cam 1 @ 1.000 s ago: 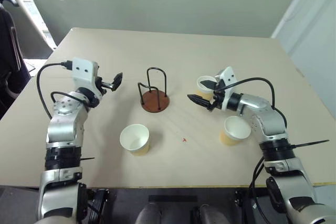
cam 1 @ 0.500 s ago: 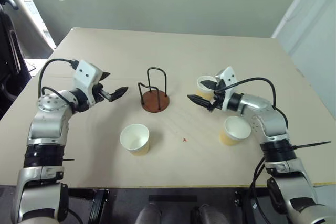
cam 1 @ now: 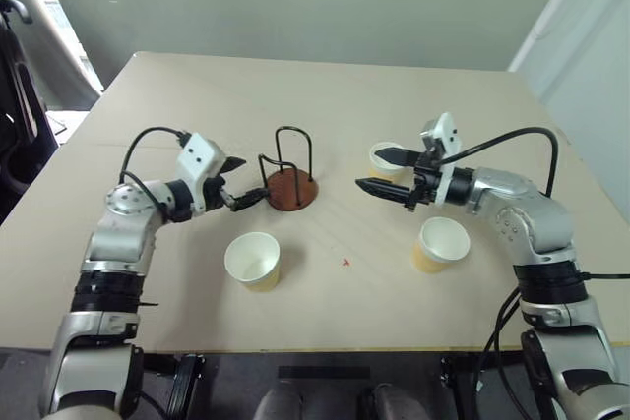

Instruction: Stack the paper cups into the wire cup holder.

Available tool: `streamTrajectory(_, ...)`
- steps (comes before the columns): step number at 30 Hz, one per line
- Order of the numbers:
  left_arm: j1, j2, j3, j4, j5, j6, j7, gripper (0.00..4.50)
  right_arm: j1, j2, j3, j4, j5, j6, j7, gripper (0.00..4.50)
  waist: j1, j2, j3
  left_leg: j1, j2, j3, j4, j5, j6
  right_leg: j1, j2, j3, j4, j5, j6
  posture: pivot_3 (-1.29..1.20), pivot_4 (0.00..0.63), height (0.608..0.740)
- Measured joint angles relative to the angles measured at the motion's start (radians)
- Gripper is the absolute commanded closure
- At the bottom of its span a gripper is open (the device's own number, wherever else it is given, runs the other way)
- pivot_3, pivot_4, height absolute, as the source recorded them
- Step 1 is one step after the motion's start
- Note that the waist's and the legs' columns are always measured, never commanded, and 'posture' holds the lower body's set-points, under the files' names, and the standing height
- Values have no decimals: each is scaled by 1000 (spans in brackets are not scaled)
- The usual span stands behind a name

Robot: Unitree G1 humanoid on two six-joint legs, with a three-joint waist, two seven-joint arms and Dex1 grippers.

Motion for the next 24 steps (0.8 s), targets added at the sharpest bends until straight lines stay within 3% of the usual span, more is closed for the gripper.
streamTrajectory(9, -57, -65, -2, 96, 44, -73, 69, 51, 20, 0, -2, -32, 0, 1, -22, 0, -1, 0, 0, 0, 1, 0, 1, 0, 0, 0, 0, 0, 0, 0, 0, 0, 150, 740)
streamTrajectory(10, -61, -72, -2, 108, 48, -83, 73, 206, 25, 0, -2, -32, 0, 1, -24, 0, 0, 0, 0, 0, 1, 0, 1, 0, 0, 0, 0, 0, 0, 0, 0, 0, 150, 740)
streamTrajectory(13, -62, -90, -2, 125, 57, -99, 87, 898, 26, -1, -2, -32, 0, 0, -28, 0, 0, 0, 0, 0, 0, 0, 1, 0, 0, 0, 0, 0, 0, 0, 1, 0, 150, 740)
streamTrajectory(22, -56, -108, -20, 131, 56, -105, 59, 4329, 26, -16, -2, -32, -1, 0, -26, 0, 0, 0, 0, 0, 0, 0, 1, 0, 0, 0, 1, 0, 0, 0, 1, 0, 150, 740)
streamTrajectory(24, -55, -110, -23, 125, 46, -105, 39, 4484, 26, -54, -1, -32, -5, -5, -10, 0, 3, 0, 0, 0, 0, 0, 1, 0, 0, 1, 0, 0, 0, 0, 1, 0, 150, 740)
